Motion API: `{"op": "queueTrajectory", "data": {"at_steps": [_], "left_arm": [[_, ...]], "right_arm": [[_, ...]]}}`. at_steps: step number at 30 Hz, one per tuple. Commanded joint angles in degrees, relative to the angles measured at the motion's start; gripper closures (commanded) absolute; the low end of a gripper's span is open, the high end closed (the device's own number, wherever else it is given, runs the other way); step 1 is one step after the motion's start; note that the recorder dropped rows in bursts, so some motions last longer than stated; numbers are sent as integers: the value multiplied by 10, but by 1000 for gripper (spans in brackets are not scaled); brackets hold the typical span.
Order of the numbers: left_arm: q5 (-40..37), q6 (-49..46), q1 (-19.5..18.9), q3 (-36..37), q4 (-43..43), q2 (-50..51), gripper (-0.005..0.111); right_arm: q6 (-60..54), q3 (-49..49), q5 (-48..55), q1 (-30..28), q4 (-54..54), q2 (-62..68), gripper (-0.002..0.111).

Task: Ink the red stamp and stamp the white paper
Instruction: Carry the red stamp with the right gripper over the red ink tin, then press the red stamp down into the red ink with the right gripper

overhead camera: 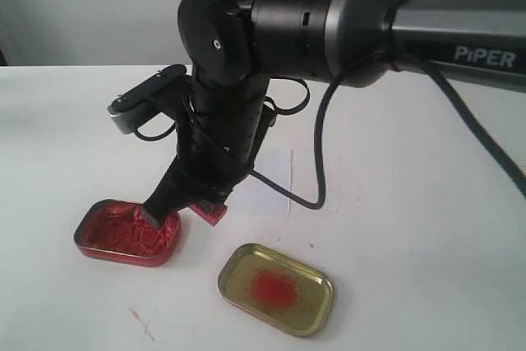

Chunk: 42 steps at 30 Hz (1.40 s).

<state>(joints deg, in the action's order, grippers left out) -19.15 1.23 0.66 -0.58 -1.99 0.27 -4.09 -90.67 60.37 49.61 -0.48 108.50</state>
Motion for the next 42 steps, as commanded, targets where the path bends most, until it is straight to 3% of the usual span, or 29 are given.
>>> {"op": "queueTrajectory", "data": {"at_steps": [1,15,28,42], "left_arm": [[-4,0,-1,6,0,-3,107],[-4,0,-1,6,0,-3,107],[-4,0,-1,6,0,-3,107],[-4,0,-1,6,0,-3,107]], "right_arm": [[2,-43,21,0,5,27,108],[2,-206,95,5,9,134,108],[0,-348,96,25,11,234,108],[-17,-399,96,64,-42,299,108]]}}
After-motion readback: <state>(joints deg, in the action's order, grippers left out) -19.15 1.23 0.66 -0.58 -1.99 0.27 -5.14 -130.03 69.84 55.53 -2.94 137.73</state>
